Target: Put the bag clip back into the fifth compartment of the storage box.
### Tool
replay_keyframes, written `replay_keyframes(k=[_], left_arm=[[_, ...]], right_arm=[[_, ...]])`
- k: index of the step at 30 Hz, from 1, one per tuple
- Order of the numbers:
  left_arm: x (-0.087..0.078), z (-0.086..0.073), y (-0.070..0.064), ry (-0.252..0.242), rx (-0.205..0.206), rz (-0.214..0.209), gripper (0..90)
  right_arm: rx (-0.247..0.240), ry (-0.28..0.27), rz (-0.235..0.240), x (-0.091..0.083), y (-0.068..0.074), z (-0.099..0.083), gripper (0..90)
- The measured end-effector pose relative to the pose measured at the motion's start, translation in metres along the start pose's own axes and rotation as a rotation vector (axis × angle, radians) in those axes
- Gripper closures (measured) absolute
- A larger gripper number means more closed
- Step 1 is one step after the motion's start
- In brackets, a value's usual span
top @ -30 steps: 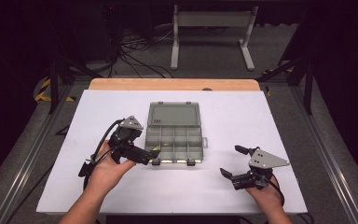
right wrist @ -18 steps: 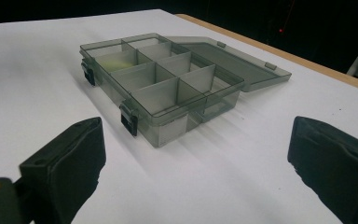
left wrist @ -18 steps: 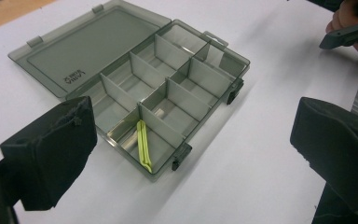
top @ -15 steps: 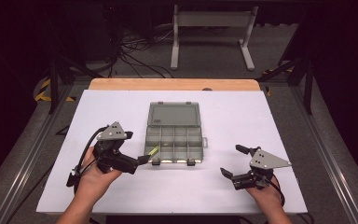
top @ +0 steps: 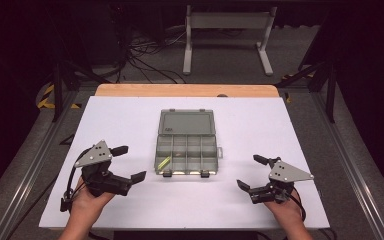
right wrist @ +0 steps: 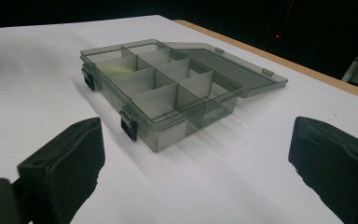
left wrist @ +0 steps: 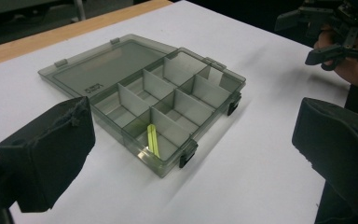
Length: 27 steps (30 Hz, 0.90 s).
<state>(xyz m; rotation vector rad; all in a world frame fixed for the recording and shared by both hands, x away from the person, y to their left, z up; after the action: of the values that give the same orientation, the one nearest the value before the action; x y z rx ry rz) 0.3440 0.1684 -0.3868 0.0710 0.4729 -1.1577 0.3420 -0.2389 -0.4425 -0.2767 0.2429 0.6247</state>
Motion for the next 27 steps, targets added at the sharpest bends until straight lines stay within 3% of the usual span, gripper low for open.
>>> replay_keyframes(k=[5,7,9,11,17,27], left_arm=[[-0.005,-0.011,0.002,-0.032,-0.006,-0.001,0.3],[-0.008,-0.017,0.002,-0.076,0.001,0.000,0.3],[-0.010,-0.019,0.003,-0.090,0.009,-0.004,0.3],[-0.013,-0.024,0.004,-0.118,0.022,0.020,0.3],[-0.017,-0.037,0.005,-0.125,0.052,0.038,0.3],[-0.021,-0.055,0.013,-0.211,0.042,0.034,0.3]], right_arm=[[-0.001,0.002,-0.001,0.000,0.001,0.000,4.0],[0.002,0.001,0.000,-0.001,0.002,0.001,3.9],[-0.004,-0.002,0.000,-0.001,0.002,0.001,3.8],[-0.007,-0.007,0.003,0.000,0.003,0.001,3.8],[-0.004,-0.015,-0.006,-0.002,0.004,0.003,3.6],[-0.007,-0.037,-0.011,-0.003,0.006,0.004,2.8]])
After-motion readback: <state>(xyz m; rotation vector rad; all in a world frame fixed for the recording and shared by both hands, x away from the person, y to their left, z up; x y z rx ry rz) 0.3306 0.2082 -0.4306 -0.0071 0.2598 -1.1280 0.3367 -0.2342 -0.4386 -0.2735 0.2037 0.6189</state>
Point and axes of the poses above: each handheld gripper's, and its own axes: x roughly forward along the jaws, z roughly out of its top, y roughly to its left, the point moved 5 cm from there along x, roughly forward along the jaws, and after that the axes turned 12 degrees about -z, right-handed, at the moved point
